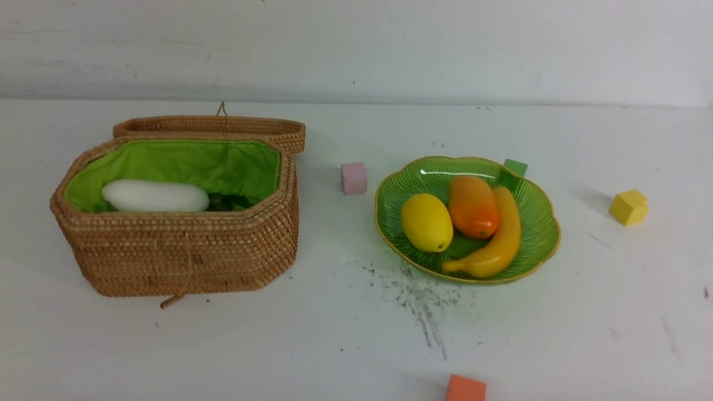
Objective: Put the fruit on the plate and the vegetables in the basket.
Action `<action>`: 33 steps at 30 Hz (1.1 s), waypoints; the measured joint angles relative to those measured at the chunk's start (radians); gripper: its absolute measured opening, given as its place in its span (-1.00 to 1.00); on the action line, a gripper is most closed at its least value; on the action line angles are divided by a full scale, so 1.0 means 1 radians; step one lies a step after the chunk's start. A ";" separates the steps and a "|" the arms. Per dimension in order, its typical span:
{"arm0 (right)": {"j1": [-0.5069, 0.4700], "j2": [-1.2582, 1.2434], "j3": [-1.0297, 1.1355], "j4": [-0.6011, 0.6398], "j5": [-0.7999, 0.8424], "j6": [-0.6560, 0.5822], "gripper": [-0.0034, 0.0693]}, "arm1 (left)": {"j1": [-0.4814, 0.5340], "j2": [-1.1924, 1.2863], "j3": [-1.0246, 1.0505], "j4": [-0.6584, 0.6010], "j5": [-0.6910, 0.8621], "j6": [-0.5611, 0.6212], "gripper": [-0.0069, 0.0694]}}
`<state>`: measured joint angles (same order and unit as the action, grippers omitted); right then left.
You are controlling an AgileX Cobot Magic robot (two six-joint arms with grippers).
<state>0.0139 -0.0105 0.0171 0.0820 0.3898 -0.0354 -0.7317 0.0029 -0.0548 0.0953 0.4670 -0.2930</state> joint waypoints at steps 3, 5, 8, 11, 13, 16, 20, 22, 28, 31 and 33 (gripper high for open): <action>0.000 0.000 0.000 0.001 0.000 0.000 -0.95 | 0.000 0.000 0.000 0.000 0.000 0.000 -0.84; 0.000 0.000 0.000 0.001 0.000 0.000 -0.94 | 0.000 0.000 0.000 0.000 0.000 0.000 -0.83; 0.000 0.000 0.000 0.001 0.000 0.000 -0.93 | 0.000 0.000 0.000 0.000 0.000 0.000 -0.83; 0.000 0.000 0.000 0.001 0.000 0.000 -0.93 | 0.000 0.000 0.000 0.000 0.000 0.000 -0.83; 0.000 0.000 0.000 0.001 0.000 0.000 -0.92 | 0.000 0.000 0.000 0.000 0.000 0.000 -0.83; 0.000 0.000 0.000 0.001 0.000 0.000 -0.91 | 0.000 0.000 0.000 0.000 0.000 0.000 -0.82; 0.000 0.000 0.000 0.001 0.000 0.000 -0.90 | 0.001 0.000 0.005 0.047 -0.002 0.004 -0.82; 0.000 0.000 0.000 0.001 0.000 0.000 -0.90 | 0.026 0.000 0.011 0.048 -0.023 0.002 -0.82; 0.000 0.000 0.000 0.001 0.000 0.000 -0.89 | 0.297 0.000 0.044 -0.073 -0.265 0.086 -0.83; 0.000 0.000 0.000 0.001 0.000 0.000 -0.89 | 0.446 0.000 0.075 -0.152 -0.383 0.143 -0.85; 0.000 0.000 0.000 0.001 0.000 0.000 -0.88 | 0.507 0.000 0.078 -0.182 -0.389 0.150 -0.85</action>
<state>0.0139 -0.0105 0.0171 0.0829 0.3898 -0.0354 -0.2250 0.0029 0.0233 -0.0866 0.0780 -0.1432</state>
